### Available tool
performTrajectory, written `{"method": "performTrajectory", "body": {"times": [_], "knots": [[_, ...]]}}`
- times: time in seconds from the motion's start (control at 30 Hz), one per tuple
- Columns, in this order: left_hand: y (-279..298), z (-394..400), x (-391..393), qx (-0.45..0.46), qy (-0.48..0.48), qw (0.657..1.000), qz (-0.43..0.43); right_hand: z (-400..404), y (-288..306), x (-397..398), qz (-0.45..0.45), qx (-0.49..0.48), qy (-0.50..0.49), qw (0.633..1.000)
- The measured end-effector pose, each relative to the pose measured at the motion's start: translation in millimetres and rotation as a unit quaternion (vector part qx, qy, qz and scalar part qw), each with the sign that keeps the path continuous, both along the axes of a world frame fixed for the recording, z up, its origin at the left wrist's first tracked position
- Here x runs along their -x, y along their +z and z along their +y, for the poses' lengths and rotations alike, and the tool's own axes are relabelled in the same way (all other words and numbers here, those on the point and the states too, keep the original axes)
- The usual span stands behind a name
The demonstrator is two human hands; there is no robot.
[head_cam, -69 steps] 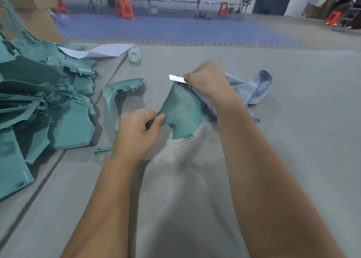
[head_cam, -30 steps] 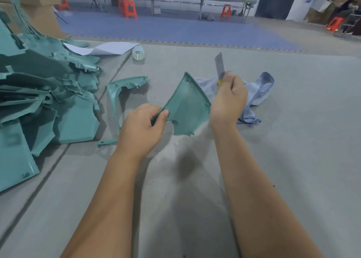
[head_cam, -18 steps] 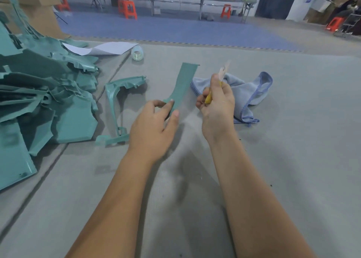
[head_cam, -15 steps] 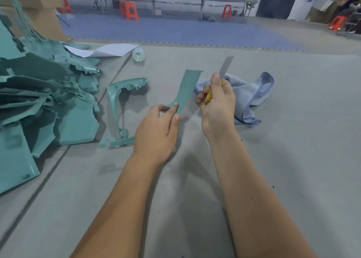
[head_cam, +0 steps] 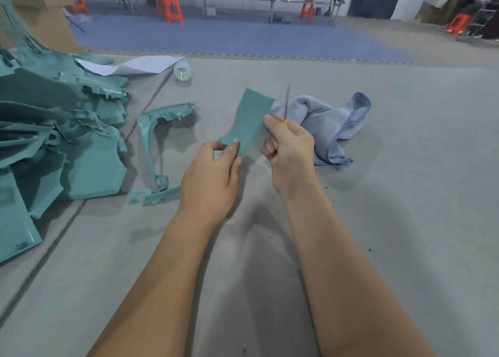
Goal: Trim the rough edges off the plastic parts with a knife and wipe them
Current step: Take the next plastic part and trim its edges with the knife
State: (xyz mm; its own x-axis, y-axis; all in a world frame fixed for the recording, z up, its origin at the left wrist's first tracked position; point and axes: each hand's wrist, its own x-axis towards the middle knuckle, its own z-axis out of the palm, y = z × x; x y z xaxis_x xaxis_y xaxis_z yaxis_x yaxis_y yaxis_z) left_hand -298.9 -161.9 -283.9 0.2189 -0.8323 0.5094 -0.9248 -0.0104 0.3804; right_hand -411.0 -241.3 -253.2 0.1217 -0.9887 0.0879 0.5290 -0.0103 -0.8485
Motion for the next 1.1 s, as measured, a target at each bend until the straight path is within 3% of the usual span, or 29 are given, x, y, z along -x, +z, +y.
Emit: {"method": "performTrajectory", "body": {"times": [0.3, 0.5, 0.7, 0.93, 1.1], "knots": [[0, 1, -9, -0.012, 0.007, 1.0, -0.015, -7, -1, 18, 0.11, 0.072, -0.018, 0.991], [-3, 3, -23, -0.023, 0.045, 0.998, 0.026, -20, -2, 41, -0.007, -0.016, -0.107, 0.994], [-4, 0, -22, -0.005, 0.031, 0.999, 0.034, -15, -12, 22, 0.053, -0.05, -0.034, 0.997], [-2, -3, -14, 0.017, 0.05, 0.996, 0.066, -10, -25, 11, 0.044, 0.022, 0.006, 0.999], [2, -4, -28, -0.112, 0.059, 0.982, 0.141, -17, -20, 20, -0.041, -0.027, 0.016, 0.999]]}}
